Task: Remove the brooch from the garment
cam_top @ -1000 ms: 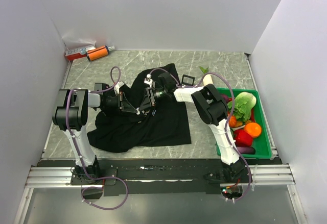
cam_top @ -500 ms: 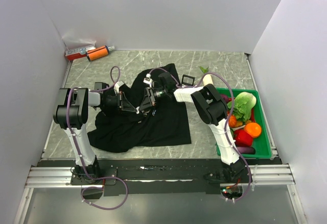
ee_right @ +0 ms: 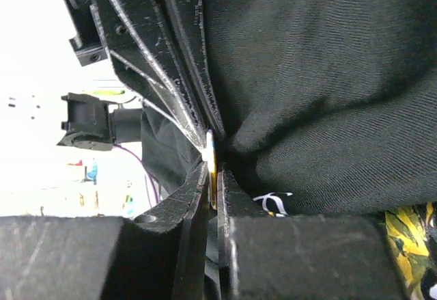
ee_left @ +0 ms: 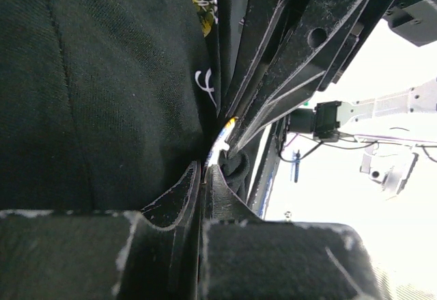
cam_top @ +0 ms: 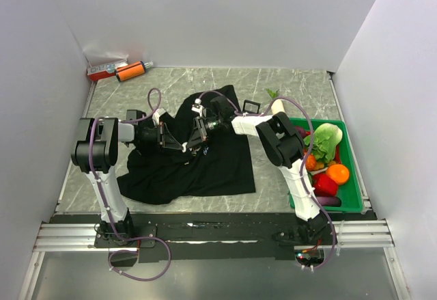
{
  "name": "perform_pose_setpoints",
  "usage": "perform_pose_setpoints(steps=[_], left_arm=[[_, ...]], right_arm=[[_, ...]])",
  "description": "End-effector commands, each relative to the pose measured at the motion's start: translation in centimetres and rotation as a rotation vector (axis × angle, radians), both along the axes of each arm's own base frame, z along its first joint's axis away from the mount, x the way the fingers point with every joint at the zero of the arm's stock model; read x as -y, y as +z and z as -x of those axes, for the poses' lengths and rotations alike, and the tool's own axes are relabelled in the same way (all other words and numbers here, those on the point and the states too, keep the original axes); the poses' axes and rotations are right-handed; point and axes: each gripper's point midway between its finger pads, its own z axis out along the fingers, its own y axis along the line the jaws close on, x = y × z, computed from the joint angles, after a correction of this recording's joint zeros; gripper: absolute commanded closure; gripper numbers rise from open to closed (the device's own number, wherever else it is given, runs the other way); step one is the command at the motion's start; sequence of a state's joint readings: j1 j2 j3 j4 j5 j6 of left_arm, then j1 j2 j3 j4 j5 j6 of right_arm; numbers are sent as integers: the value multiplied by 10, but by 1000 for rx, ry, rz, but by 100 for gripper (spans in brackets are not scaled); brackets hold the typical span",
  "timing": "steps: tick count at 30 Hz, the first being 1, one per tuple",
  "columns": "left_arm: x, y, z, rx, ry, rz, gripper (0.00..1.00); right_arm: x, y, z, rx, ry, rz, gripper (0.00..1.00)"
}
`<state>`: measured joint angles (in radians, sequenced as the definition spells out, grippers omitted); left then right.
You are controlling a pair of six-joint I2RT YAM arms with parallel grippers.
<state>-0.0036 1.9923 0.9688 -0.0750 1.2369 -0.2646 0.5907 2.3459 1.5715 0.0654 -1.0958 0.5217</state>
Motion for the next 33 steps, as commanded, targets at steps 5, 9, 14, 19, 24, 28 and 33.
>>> perform_pose_setpoints(steps=[5,9,14,19,24,28,33], left_arm=[[14,39,3,166,-91,52,99],[21,43,6,198,-111,41,99],[21,46,3,237,-84,2,99],[17,39,0,220,-51,-25,99],[16,40,3,230,-60,-23,99],[15,38,3,227,-63,-30,99],[15,36,3,232,-62,-33,99]], right_arm=[[-5,-34,-4,113,-56,258,100],[0,-39,-1,121,-79,348,100],[7,-31,-5,146,-97,369,66],[4,15,7,135,11,74,43],[16,35,17,92,79,-72,39],[17,51,26,91,142,-164,37],[18,58,29,119,165,-190,37]])
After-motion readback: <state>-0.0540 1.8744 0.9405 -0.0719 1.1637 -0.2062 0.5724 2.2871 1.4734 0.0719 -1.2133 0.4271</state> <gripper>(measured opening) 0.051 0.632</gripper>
